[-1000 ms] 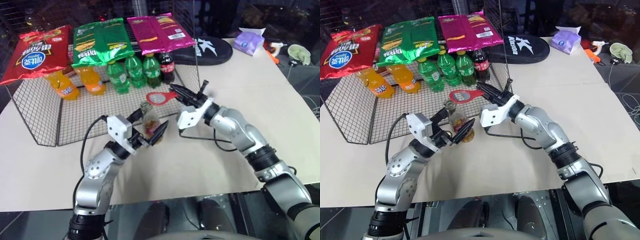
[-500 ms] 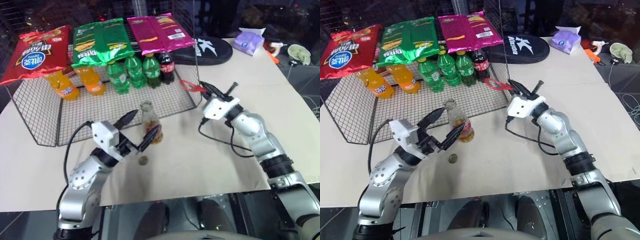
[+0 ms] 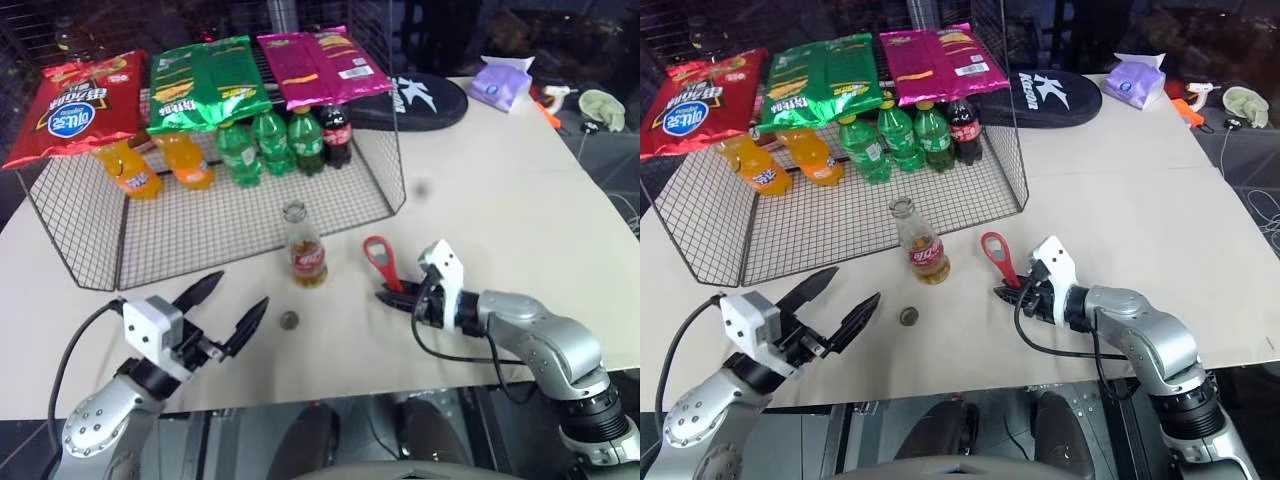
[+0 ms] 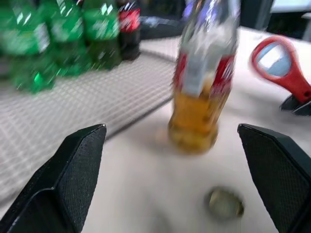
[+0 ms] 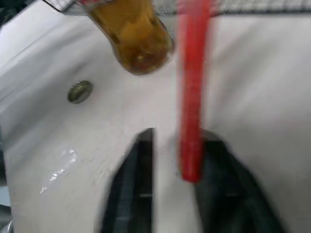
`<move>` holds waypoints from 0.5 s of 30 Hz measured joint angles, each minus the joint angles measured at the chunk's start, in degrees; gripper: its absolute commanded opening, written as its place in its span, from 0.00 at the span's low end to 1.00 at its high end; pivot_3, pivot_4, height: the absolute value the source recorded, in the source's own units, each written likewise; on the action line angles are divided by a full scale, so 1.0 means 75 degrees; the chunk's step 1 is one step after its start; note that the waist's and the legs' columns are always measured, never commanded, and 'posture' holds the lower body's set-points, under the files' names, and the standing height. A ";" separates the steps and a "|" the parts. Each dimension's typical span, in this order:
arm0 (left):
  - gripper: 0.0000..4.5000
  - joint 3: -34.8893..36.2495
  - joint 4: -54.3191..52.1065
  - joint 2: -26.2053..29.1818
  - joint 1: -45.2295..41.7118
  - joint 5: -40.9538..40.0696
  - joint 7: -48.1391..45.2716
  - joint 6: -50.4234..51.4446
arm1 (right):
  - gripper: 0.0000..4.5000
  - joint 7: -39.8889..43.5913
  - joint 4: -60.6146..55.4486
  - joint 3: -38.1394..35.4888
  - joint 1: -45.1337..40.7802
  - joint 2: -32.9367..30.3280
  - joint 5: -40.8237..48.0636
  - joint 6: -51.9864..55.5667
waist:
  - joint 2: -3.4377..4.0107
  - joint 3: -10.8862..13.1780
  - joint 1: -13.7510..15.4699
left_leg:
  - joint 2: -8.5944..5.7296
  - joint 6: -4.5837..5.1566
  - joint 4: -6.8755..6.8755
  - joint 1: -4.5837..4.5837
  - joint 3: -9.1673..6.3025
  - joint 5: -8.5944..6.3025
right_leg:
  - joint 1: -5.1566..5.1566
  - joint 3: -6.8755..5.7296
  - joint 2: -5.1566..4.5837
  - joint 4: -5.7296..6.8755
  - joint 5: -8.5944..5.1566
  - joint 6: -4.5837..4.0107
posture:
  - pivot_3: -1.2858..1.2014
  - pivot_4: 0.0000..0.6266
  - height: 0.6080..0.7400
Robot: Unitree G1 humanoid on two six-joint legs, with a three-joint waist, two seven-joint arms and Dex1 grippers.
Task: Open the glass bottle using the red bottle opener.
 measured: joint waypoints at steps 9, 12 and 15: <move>1.00 0.0487 0.0665 0.0108 0.0319 0.0312 0.0059 -0.0017 | 0.99 0.0726 0.0346 -0.1018 0.1344 -0.1450 -0.0799 -0.2037 | -0.0014 -0.0003 0.0149 | -0.0010 -0.0017 -0.0001 -0.0006 0.0000 0.0010 | 0.0008 -0.0005 0.0000 -0.0022 0.0000 0.0001 | 0.52 0.24 1.00; 1.00 0.0601 0.0674 0.0112 0.0380 0.0347 0.0261 0.0213 | 0.99 0.1254 0.0824 -0.1831 0.1926 -0.1286 -0.0841 -0.3664 | -0.0019 -0.0004 0.0108 | 0.0003 -0.0009 -0.0003 0.0003 0.0002 0.0005 | 0.0013 -0.0003 0.0002 -0.0015 0.0000 0.0002 | 0.52 0.24 1.00; 1.00 0.0635 0.0712 0.0171 0.0458 0.0548 0.0334 0.0239 | 0.99 0.1934 0.1275 -0.2315 0.2302 -0.1390 -0.0744 -0.4466 | -0.0018 -0.0004 0.0081 | 0.0003 0.0012 -0.0002 0.0011 0.0006 -0.0007 | 0.0020 0.0001 0.0004 -0.0011 0.0000 0.0001 | 0.52 0.24 1.00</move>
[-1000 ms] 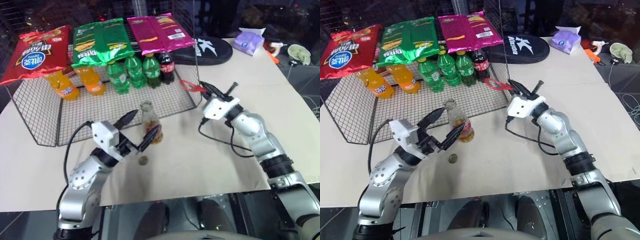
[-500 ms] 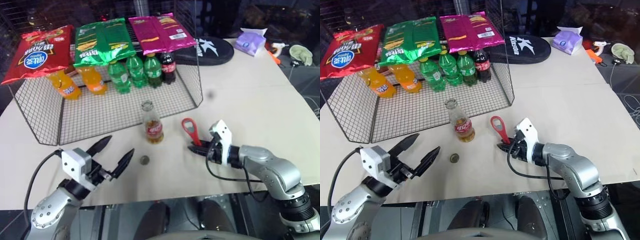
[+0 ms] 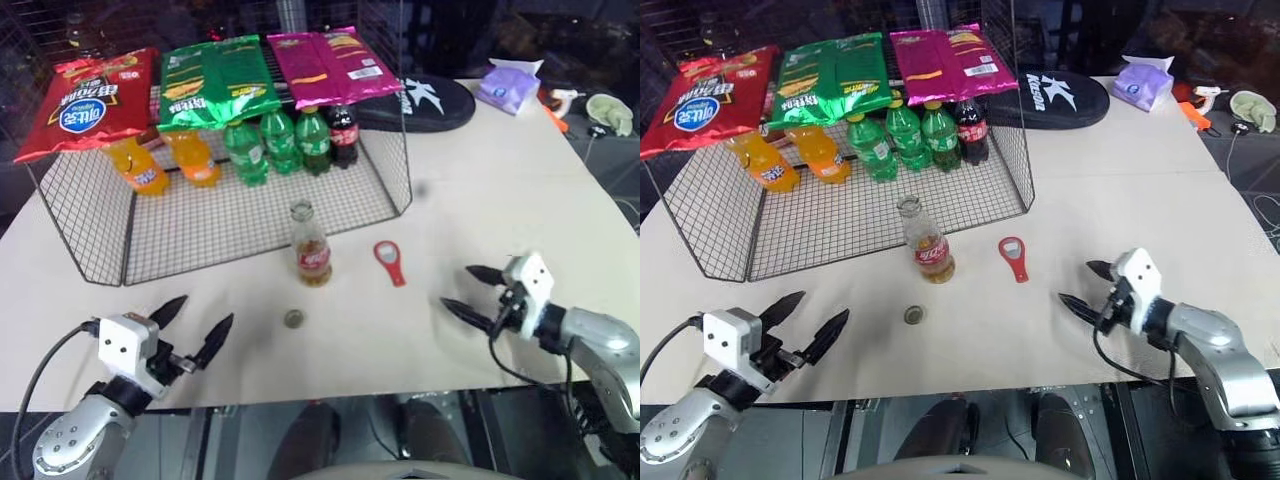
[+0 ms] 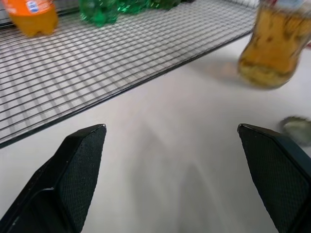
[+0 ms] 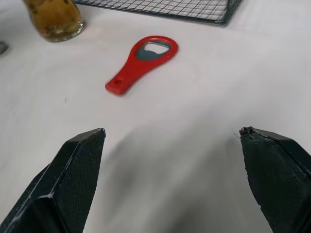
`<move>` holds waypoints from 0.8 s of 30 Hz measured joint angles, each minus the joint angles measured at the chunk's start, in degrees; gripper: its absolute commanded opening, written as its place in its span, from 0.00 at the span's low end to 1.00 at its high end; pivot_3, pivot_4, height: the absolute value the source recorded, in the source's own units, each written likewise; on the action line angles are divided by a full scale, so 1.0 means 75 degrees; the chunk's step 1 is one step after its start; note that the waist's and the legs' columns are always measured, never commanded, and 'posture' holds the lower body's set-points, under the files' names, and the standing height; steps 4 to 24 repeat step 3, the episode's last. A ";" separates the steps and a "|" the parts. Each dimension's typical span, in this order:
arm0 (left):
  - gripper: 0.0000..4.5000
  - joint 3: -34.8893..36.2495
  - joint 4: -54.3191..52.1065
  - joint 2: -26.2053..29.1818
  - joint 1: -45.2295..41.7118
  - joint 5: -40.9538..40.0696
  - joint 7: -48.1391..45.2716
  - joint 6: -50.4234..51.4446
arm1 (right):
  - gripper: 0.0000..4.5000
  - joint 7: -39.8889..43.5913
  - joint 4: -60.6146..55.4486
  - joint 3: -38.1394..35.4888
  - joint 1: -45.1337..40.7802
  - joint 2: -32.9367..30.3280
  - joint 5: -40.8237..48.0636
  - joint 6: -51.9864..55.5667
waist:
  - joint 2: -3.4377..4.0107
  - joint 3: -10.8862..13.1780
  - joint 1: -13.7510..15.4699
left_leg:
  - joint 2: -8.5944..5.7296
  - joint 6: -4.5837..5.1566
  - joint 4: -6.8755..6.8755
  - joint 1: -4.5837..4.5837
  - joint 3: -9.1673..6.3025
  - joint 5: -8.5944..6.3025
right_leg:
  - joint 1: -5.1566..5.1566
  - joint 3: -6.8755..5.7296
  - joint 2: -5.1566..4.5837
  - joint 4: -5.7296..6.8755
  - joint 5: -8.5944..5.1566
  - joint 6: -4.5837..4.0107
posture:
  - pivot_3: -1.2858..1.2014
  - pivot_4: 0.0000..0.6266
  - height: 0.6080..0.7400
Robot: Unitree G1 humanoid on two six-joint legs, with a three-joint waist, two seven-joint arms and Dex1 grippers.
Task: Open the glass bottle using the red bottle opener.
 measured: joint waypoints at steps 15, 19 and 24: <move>1.00 -0.0001 0.0088 0.0021 0.0043 0.0211 -0.0007 -0.0006 | 0.99 0.0419 0.0255 -0.0326 0.0026 0.0000 0.0308 -0.0196 | 0.0001 0.0001 -0.0011 | 0.0003 0.0001 0.0001 0.0007 0.0003 -0.0001 | 0.0003 0.0004 -0.0002 0.0004 0.0000 0.0000 | 0.52 0.24 1.00; 1.00 -0.0001 0.0088 0.0021 0.0043 0.0211 -0.0007 -0.0006 | 0.99 0.0419 0.0255 -0.0326 0.0026 0.0000 0.0308 -0.0196 | 0.0001 0.0001 -0.0011 | 0.0003 0.0001 0.0001 0.0007 0.0003 -0.0001 | 0.0003 0.0004 -0.0002 0.0004 0.0000 0.0000 | 0.52 0.24 1.00; 1.00 -0.0001 0.0088 0.0021 0.0043 0.0211 -0.0007 -0.0006 | 0.99 0.0419 0.0255 -0.0326 0.0026 0.0000 0.0308 -0.0196 | 0.0001 0.0001 -0.0011 | 0.0003 0.0001 0.0001 0.0007 0.0003 -0.0001 | 0.0003 0.0004 -0.0002 0.0004 0.0000 0.0000 | 0.52 0.24 1.00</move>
